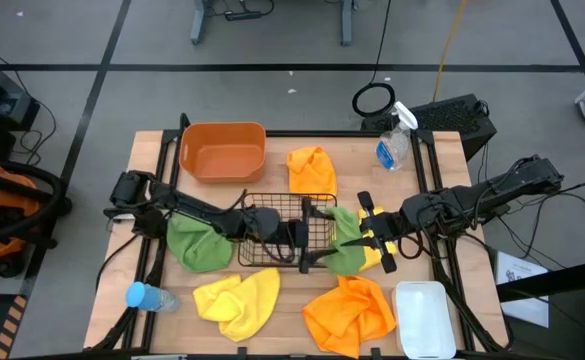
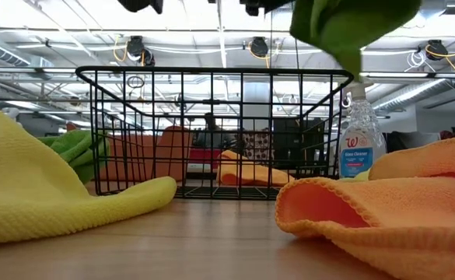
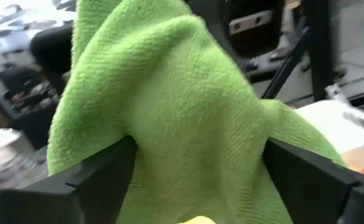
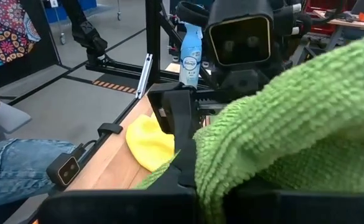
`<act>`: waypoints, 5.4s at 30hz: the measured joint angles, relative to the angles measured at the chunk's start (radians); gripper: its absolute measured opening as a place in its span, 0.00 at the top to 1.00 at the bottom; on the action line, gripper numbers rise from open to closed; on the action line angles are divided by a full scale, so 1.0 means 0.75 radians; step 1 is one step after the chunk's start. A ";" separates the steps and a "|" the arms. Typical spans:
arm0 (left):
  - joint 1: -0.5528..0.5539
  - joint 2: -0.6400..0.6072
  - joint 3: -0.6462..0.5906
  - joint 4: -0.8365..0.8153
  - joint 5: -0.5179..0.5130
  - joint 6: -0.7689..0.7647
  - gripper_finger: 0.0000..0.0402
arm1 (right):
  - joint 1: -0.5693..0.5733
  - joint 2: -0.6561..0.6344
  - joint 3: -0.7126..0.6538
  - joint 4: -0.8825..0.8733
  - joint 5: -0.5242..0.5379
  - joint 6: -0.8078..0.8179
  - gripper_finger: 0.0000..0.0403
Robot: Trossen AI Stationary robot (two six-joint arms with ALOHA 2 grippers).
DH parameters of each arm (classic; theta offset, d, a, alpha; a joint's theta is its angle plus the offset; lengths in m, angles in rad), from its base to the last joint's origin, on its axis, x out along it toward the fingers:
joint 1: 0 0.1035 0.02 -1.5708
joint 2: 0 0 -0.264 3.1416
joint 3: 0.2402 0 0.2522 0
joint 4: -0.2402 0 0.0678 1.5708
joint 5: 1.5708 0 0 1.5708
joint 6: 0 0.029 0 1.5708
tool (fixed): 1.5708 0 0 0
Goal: Sort microfiber towel by color & place in baskets
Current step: Put the right green microfiber cloth into the orange bin, then put the green microfiber cloth into the orange bin
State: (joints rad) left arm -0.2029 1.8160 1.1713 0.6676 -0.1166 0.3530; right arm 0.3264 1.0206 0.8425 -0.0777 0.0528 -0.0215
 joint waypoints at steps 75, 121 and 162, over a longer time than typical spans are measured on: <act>1.248 -0.377 0.063 -1.932 0.101 0.285 0.96 | 0.100 -0.030 -0.002 -0.471 0.489 0.330 0.40; 1.245 -0.180 0.062 -1.992 0.043 0.162 0.50 | 0.100 -0.032 -0.002 -0.511 0.480 0.328 0.40; 0.365 -0.827 -0.131 -2.467 0.087 -0.644 0.49 | 0.212 0.046 -0.002 -0.493 0.487 0.385 0.40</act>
State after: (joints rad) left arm 0.0710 1.1961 1.0730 -1.1824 -0.0510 -0.1299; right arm 0.4855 1.0554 0.8413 -0.4473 0.4179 0.2669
